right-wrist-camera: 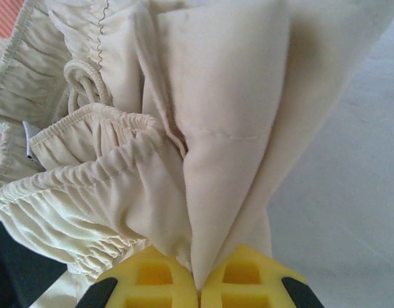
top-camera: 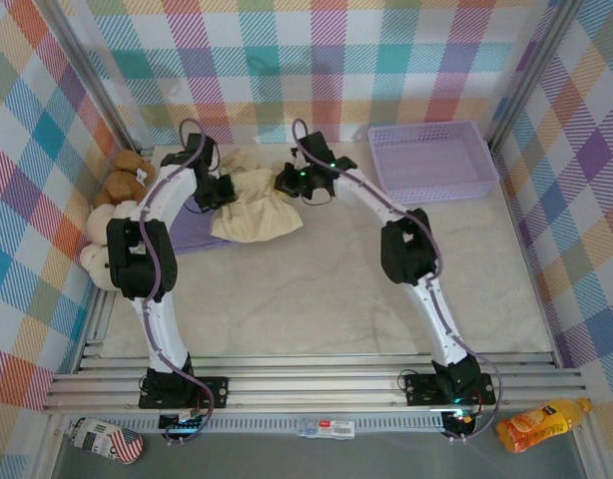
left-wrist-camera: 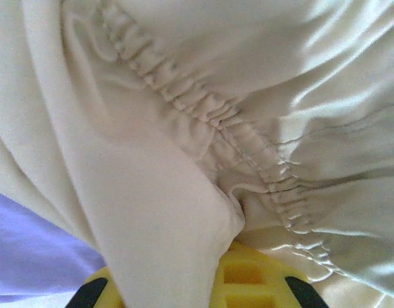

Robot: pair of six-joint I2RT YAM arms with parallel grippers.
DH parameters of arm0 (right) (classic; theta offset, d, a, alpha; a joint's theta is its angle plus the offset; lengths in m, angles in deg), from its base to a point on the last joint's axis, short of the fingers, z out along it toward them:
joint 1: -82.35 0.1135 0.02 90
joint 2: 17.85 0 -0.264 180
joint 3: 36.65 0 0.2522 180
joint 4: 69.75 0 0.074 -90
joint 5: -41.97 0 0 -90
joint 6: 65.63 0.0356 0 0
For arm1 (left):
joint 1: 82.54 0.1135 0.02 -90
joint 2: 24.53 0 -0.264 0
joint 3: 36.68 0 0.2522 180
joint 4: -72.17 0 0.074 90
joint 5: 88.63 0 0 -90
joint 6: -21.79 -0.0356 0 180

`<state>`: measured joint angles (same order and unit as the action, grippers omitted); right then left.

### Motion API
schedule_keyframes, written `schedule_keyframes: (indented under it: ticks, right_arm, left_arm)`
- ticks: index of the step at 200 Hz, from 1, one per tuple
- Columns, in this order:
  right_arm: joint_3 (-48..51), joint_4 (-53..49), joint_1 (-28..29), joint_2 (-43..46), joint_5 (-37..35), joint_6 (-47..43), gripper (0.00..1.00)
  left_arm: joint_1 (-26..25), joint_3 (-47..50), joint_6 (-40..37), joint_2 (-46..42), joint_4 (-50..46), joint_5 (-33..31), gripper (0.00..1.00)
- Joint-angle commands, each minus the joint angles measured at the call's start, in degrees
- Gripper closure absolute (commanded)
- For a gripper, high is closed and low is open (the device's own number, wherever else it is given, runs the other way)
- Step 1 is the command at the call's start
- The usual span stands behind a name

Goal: Fold and stack the mixed laundry pile

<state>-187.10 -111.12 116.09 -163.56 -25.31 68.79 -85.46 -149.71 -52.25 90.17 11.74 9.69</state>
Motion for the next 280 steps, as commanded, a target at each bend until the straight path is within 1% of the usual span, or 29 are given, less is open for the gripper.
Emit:
schedule_keyframes:
  ticks: [1,14,30,51,71,82,99,106,109,113,115,118,120,122,123,125,130,136,139,158,177,194,214,228,244,261,280]
  right_arm:
    - [-13.16,3.68,1.33,-7.88,5.19,5.65,0.98]
    - [-16.21,7.27,1.90,-11.69,7.00,8.71,0.97]
    - [-14.55,14.68,2.36,-13.36,8.15,12.76,0.96]
    - [-14.15,21.45,2.89,-15.25,8.42,15.53,0.93]
    - [-14.53,24.13,3.13,-17.06,7.05,17.12,0.90]
    - [-14.82,25.64,3.18,-18.23,6.73,18.49,0.89]
    - [-17.10,26.30,3.18,-20.22,6.26,19.10,0.85]
    - [-17.79,26.68,3.18,-20.74,6.12,19.20,0.77]
    - [-17.85,26.98,3.18,-20.91,6.17,19.21,0.70]
    - [-17.84,27.39,3.18,-20.90,6.19,19.21,0.59]
    - [-17.83,27.47,3.18,-20.90,6.26,19.21,0.52]
    - [-17.85,27.51,3.18,-20.73,6.36,19.04,0.37]
    - [-17.83,27.61,3.11,-20.71,6.46,18.97,0.25]
    - [-17.83,27.62,3.10,-20.68,6.63,18.78,0.09]
    - [-17.87,27.62,3.09,-20.63,6.72,18.64,0.04]
    - [-17.84,27.62,3.09,-20.53,6.96,18.50,0.00]
    - [-17.77,27.23,3.03,-20.09,7.44,17.94,0.01]
    - [-17.59,26.21,2.89,-19.44,8.08,17.21,0.01]
    - [-17.33,25.69,2.79,-18.94,8.38,16.82,0.01]
    - [-11.73,22.67,2.23,-13.52,10.04,12.87,0.01]
    - [-0.61,20.89,1.78,-4.97,9.05,7.27,0.01]
    - [7.83,16.99,1.38,2.49,7.07,0.95,0.01]
    - [16.55,11.78,0.57,11.39,4.24,-5.67,0.01]
    - [23.73,8.86,-0.44,17.69,2.41,-9.42,0.01]
    - [32.34,5.46,-1.75,25.35,-1.65,-13.89,0.01]
    - [41.60,2.65,-3.39,33.80,-6.93,-17.70,0.01]
    - [50.87,-0.39,-6.05,42.90,-12.42,-21.10,0.01]
  left_arm:
    - [3.79,-2.01,-1.70,-3.44,-3.28,-2.74,1.00]
    - [6.09,-2.57,-2.24,-3.15,-4.23,-3.03,1.00]
    - [8.72,-3.00,-2.78,-3.06,-5.06,-3.60,1.00]
    - [12.45,-3.30,-2.62,-3.22,-5.53,-2.87,1.00]
    - [14.78,-3.16,-2.69,-2.27,-5.51,-3.81,1.00]
    - [15.51,-2.23,-2.70,-1.29,-5.06,-4.89,1.00]
    - [16.26,-0.54,-2.52,0.72,-4.27,-5.60,1.00]
    - [16.41,-0.17,-2.52,1.49,-4.20,-5.82,1.00]
    - [16.51,-0.02,-2.45,1.70,-4.13,-5.85,0.99]
    - [16.58,0.03,-2.43,2.06,-4.16,-5.87,0.93]
    - [16.62,0.03,-2.37,2.23,-4.20,-5.86,0.88]
    - [16.69,0.03,-2.28,2.50,-4.33,-5.84,0.76]
    - [16.73,-0.05,-2.20,2.65,-4.44,-5.92,0.67]
    - [16.79,-0.18,-2.06,2.82,-4.64,-6.09,0.57]
    - [16.80,-0.25,-1.98,2.86,-4.78,-6.15,0.52]
    - [16.82,-0.41,-1.84,3.00,-5.04,-6.43,0.43]
    - [16.89,-1.00,-1.44,3.33,-5.95,-7.35,0.23]
    - [16.92,-1.92,-1.09,3.66,-7.18,-8.49,0.03]
    - [16.97,-2.20,-0.97,3.69,-7.70,-9.17,0.00]
    - [16.98,-2.58,-0.85,1.82,-8.60,-11.07,0.00]
    - [16.98,-1.54,-0.16,-1.88,-8.38,-11.86,0.00]
    - [16.98,-0.16,-0.35,-5.58,-8.08,-10.12,0.00]
    - [16.91,3.69,-0.50,-10.60,-6.93,-6.38,0.00]
    - [16.61,7.95,-0.34,-14.58,-5.55,-4.62,0.00]
    - [15.77,14.00,-0.60,-19.87,-2.93,-3.69,0.00]
    - [14.26,22.69,-1.00,-26.42,1.86,-2.29,0.00]
    - [11.44,31.87,-1.11,-33.59,8.31,-4.40,0.00]
